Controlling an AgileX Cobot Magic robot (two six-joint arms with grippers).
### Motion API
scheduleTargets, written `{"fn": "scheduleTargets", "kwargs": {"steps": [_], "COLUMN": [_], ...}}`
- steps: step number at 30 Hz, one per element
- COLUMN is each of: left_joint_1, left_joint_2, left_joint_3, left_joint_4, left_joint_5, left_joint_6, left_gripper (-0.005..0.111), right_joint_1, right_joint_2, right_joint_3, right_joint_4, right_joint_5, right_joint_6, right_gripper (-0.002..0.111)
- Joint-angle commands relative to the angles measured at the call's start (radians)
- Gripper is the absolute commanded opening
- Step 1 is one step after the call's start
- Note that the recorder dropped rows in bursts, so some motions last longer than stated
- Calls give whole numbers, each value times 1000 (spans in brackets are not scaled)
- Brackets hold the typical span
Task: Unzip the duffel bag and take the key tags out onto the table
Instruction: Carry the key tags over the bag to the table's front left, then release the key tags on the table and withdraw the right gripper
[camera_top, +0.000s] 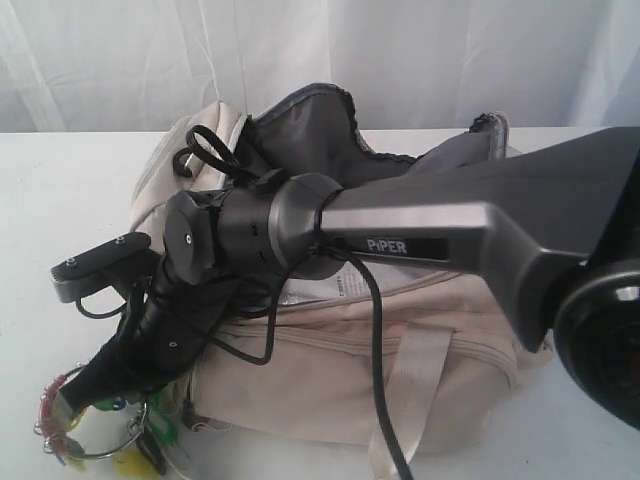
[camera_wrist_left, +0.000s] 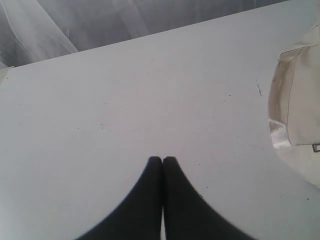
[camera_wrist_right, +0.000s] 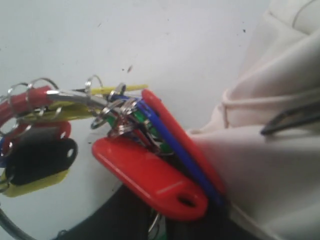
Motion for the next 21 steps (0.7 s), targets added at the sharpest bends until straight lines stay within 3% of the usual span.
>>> {"fn": "scheduleTargets", "kwargs": {"steps": [1,13,21], "left_joint_1": [-2,-2,-2], "left_joint_2": [-11,-11,-11], "left_joint_3": [3,3,3], "left_joint_4": [-2,-6,-6], "left_joint_5": [-2,-2,-2], "left_joint_6": [-9,-9,-9], "left_gripper": [0,0,0], "right_joint_1": [2,2,2], "right_joint_2": [15,15,-39], "right_joint_3": [1,1,1], "right_joint_4": [-18,-246,-239], "right_joint_5": [-50,-69,-56], "right_joint_6": [-8,172,172], "right_gripper": [4,44,47]}}
